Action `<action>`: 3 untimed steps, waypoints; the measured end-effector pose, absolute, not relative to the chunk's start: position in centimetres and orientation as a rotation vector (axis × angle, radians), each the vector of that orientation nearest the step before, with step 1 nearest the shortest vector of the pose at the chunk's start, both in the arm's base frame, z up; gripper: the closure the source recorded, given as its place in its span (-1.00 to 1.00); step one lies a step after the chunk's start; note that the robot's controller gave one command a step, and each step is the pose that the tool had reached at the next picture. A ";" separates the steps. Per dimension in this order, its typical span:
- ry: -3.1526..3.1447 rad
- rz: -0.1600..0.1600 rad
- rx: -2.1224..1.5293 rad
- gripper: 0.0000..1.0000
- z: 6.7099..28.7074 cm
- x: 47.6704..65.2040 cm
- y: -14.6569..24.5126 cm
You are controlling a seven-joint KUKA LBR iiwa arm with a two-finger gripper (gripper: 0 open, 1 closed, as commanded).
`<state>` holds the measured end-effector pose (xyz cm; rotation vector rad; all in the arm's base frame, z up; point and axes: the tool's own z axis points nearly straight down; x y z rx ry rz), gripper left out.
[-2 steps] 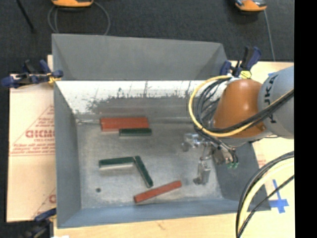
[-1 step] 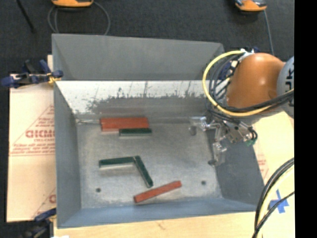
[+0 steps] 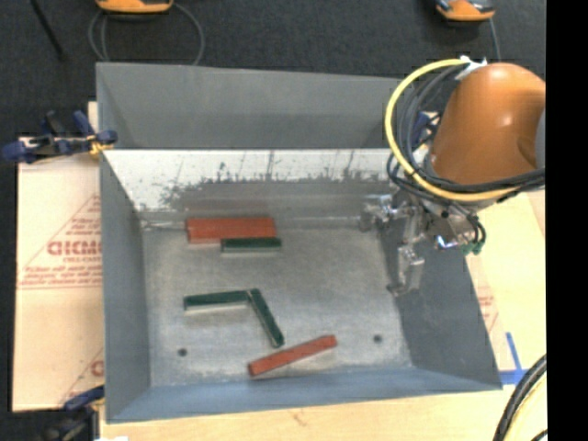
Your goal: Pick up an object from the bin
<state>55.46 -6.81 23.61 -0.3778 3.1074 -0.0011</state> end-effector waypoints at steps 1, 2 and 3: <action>3.133 0.006 -0.262 -1.00 12.7 55.6 0.3; 3.130 0.004 -0.293 -1.00 6.7 48.9 2.8; 3.125 0.001 -0.295 1.00 7.0 49.2 2.6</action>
Offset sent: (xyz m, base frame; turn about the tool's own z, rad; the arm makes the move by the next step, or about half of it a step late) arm 0.0020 0.0673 -0.1049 0.0805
